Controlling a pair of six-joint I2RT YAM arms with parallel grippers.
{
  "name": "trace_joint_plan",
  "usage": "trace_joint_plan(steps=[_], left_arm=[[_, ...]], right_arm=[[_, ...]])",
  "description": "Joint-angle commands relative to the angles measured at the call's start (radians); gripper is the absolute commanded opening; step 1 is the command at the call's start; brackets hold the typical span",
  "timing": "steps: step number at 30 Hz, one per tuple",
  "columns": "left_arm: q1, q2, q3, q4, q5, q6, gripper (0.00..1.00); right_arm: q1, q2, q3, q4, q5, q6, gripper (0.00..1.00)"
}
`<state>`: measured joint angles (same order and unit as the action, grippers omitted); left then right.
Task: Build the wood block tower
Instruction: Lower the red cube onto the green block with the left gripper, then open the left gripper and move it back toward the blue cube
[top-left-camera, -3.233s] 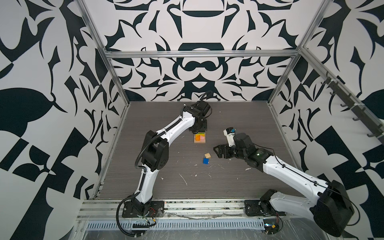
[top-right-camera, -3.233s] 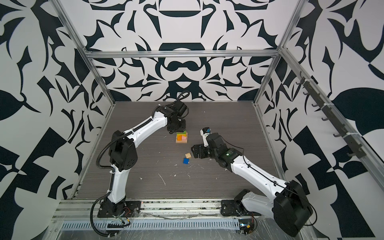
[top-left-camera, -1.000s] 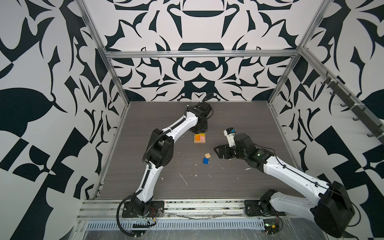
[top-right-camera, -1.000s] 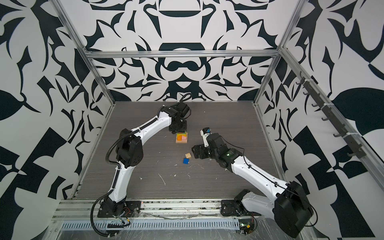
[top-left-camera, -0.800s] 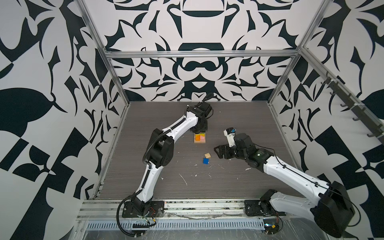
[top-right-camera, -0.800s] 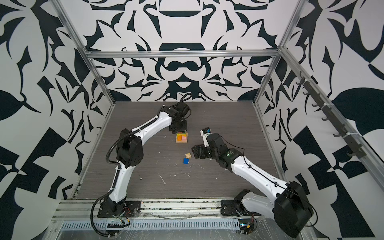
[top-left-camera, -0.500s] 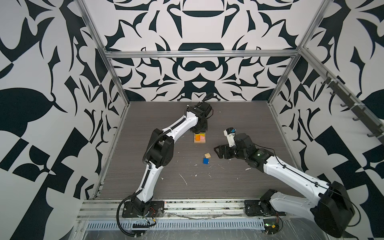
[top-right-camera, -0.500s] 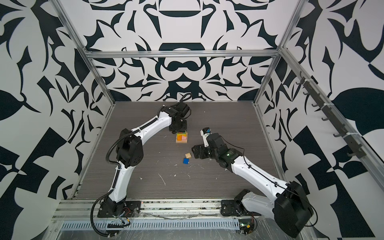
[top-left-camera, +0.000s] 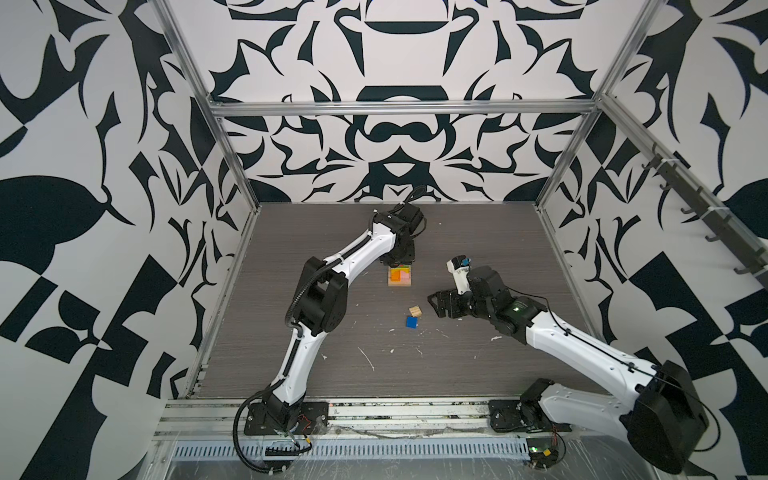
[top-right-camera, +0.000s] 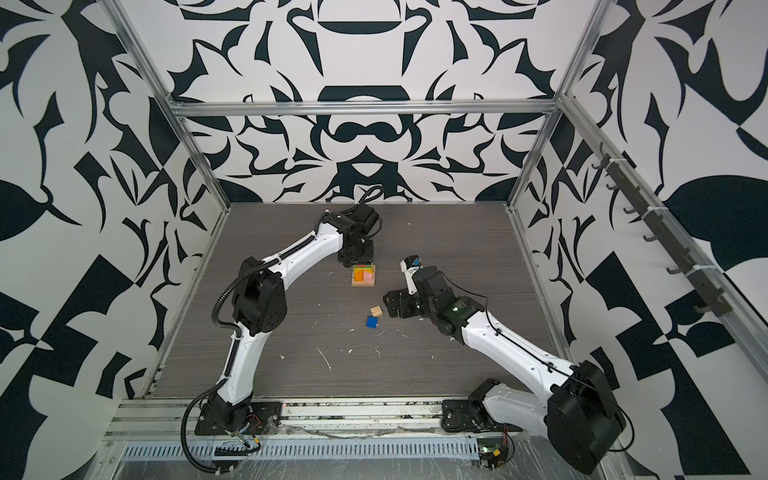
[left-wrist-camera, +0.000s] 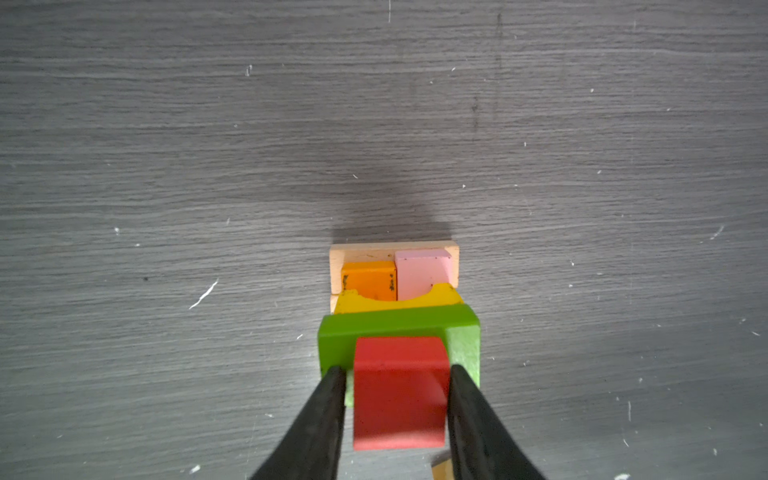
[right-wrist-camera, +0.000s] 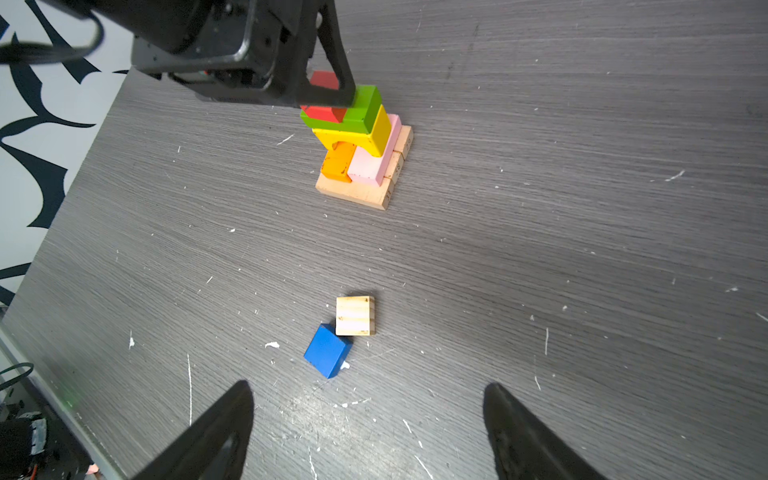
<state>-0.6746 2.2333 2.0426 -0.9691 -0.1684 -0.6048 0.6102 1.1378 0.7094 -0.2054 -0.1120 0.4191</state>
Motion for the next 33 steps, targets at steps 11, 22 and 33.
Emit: trace_joint_plan(steps=[11,22,33], left_arm=[[0.004,-0.033,0.021,-0.019,0.014,-0.001,0.54],[0.004,-0.11,0.002,0.0,0.034,0.041,0.74],[-0.005,-0.314,-0.229,0.127,0.143,0.108,0.79]], right_arm=[[0.001,0.007,0.025,0.001,0.011,-0.013,0.91],[0.001,0.01,0.042,-0.006,0.029,-0.011,0.91],[0.001,-0.025,0.01,0.011,0.052,-0.014,0.91]])
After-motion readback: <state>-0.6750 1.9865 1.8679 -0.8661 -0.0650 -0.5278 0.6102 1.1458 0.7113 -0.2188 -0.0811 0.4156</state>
